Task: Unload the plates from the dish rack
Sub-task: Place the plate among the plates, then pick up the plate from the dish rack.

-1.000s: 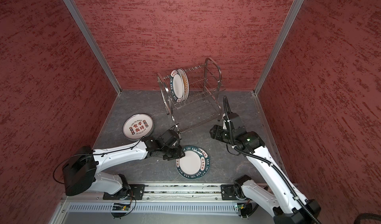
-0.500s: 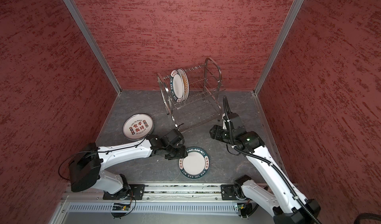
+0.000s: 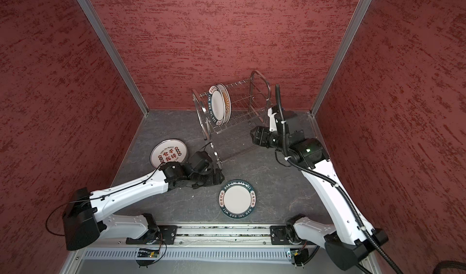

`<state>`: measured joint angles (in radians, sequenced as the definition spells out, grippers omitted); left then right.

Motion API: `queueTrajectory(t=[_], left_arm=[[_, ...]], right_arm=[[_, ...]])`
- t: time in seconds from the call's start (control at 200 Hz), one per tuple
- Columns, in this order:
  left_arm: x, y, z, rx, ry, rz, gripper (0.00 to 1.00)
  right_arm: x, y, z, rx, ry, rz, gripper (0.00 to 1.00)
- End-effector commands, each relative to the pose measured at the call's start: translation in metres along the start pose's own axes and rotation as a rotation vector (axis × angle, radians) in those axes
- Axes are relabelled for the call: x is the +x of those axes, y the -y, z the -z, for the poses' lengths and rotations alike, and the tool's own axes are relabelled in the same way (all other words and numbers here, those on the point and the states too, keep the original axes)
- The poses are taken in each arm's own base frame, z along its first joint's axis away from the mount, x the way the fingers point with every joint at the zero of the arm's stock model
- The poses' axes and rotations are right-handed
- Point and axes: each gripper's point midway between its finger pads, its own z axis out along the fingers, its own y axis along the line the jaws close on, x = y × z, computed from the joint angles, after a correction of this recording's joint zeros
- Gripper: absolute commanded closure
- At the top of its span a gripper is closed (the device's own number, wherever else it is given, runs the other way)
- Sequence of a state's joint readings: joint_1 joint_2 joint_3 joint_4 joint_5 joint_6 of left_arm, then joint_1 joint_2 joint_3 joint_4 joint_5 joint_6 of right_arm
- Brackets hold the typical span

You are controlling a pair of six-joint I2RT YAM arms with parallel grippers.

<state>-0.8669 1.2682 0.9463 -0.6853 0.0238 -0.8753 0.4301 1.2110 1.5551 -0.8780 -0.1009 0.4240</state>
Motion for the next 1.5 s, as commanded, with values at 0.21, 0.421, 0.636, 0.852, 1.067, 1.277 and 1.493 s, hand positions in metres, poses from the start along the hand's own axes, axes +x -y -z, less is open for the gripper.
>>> queueTrajectory(t=[0.21, 0.421, 0.636, 0.852, 1.067, 1.277, 1.493], left_arm=[[-0.033, -0.033, 0.042, -0.051, 0.100, 0.049, 0.01], [-0.035, -0.043, 0.048, -0.058, 0.112, 0.083, 0.01], [-0.033, -0.051, 0.047, -0.050, 0.115, 0.109, 0.01], [-0.031, -0.056, 0.049, -0.045, 0.117, 0.120, 0.01], [-0.030, -0.062, 0.049, -0.046, 0.125, 0.139, 0.01], [-0.030, -0.067, 0.047, -0.034, 0.124, 0.158, 0.01], [-0.030, -0.069, 0.042, -0.040, 0.116, 0.159, 0.00]], right_arm=[[-0.084, -0.057, -0.027, -0.144, 0.106, 0.170, 0.22], [-0.101, -0.079, -0.046, -0.195, 0.087, 0.205, 0.26], [-0.103, -0.087, -0.061, -0.183, 0.056, 0.232, 0.29], [-0.101, -0.084, -0.081, -0.157, 0.029, 0.235, 0.34], [-0.095, -0.080, -0.102, -0.137, -0.007, 0.241, 0.42], [-0.087, -0.076, -0.116, -0.110, -0.034, 0.241, 0.50], [-0.076, -0.072, -0.132, -0.087, -0.071, 0.236, 0.60]])
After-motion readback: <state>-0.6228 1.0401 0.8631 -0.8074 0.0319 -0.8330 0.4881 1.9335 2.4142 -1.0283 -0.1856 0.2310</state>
